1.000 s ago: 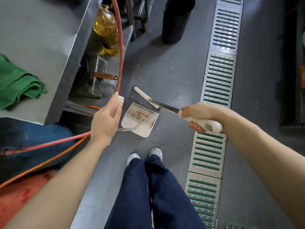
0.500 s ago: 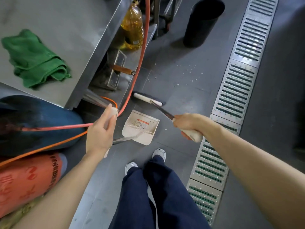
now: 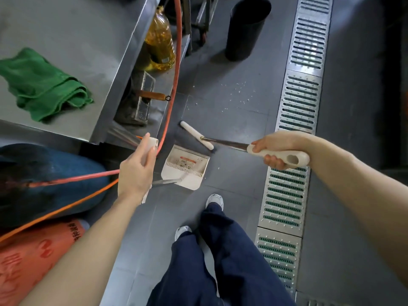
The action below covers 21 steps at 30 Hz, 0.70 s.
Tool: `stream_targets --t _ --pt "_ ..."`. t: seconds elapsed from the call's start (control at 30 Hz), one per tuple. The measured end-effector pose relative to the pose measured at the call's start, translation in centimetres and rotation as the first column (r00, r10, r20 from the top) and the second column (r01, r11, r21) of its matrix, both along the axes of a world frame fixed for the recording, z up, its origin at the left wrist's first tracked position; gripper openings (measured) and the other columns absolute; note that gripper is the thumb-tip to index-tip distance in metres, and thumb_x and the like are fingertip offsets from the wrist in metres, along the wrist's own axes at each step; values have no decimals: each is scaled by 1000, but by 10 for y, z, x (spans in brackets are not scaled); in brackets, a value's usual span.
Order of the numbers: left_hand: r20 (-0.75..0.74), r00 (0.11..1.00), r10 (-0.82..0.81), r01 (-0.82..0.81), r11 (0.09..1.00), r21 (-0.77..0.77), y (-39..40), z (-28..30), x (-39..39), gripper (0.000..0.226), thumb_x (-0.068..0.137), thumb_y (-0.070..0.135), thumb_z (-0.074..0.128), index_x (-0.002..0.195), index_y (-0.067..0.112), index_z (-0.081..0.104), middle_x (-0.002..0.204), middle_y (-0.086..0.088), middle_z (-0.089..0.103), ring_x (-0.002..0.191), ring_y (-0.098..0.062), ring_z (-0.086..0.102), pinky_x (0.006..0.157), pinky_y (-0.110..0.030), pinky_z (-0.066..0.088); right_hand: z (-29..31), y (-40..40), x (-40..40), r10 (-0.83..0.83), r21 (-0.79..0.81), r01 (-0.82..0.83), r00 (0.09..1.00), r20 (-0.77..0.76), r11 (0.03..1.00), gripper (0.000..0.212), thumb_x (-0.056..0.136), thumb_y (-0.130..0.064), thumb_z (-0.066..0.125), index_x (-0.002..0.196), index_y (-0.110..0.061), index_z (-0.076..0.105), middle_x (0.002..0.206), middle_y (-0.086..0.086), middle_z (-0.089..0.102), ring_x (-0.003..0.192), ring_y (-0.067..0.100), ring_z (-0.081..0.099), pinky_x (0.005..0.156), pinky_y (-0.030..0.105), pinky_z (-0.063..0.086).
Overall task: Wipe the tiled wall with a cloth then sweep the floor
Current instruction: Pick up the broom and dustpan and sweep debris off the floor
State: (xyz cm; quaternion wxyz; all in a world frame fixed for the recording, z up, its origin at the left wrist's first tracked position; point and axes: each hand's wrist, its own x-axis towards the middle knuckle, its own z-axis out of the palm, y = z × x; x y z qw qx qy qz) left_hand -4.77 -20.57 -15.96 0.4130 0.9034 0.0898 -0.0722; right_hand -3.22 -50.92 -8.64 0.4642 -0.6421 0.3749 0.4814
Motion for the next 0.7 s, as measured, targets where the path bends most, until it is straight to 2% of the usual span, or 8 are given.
stream_targets --t 0.13,0.23,0.3,0.37,0.47,0.57,0.63,0.7 --pt "0 997 -81 81 997 -2 21 6 -16 40 95 31 49 134 28 49 122 -8 63 113 -25 58 94 -33 43 -7 -1 -34 -65 -104 72 995 73 992 36 96 -14 43 131 -6 41 53 7 40 23 7 36 28 11 32" --pt "-18 993 -118 117 993 -11 40 10 -30 39 94 34 50 132 33 50 122 -6 64 108 -34 60 91 -46 48 -21 -7 -58 -39 -188 49 998 59 981 17 95 -17 47 108 -6 44 42 6 45 21 10 38 28 11 33" --pt "-30 990 -136 136 991 -9 51 13 -42 38 93 37 50 131 36 51 122 -3 64 109 -37 59 90 -51 49 -36 -7 -76 -4 -216 13 999 43 976 18 94 -15 48 108 -5 46 47 8 46 22 11 40 29 13 34" --pt "-42 987 -158 158 987 7 65 16 -54 38 93 40 50 130 37 51 123 3 63 114 -28 58 95 -48 47 -52 0 -98 -33 -210 39 999 30 977 20 93 -12 48 111 -3 47 49 9 45 22 11 40 29 13 34" --pt "-82 979 -186 188 982 24 89 16 -70 37 91 48 50 127 44 50 118 4 66 99 -36 64 85 -52 51 -67 29 -134 -82 -167 82 997 6 982 17 93 -11 46 109 -5 47 47 7 45 23 9 40 31 13 36" --pt "-60 979 -197 197 980 8 102 16 -87 35 92 36 54 127 35 55 114 -2 68 102 -26 64 92 -37 46 -65 61 -159 -89 -133 86 996 -19 987 18 94 -12 44 111 -9 47 55 7 44 24 9 40 32 13 36" --pt "-50 975 -214 215 976 14 107 18 -98 36 92 28 55 128 27 56 109 -9 70 101 -24 64 91 -30 43 -54 72 -170 -137 -111 134 990 -22 985 18 94 -12 45 111 -12 47 48 6 45 23 9 39 30 12 36" --pt "-43 962 -271 272 961 39 115 18 -105 36 92 25 56 127 33 56 112 -8 68 106 -23 62 90 -20 39 -39 76 -177 -182 -92 180 983 -9 979 16 93 -9 45 110 -10 46 36 4 43 22 9 37 29 11 34"
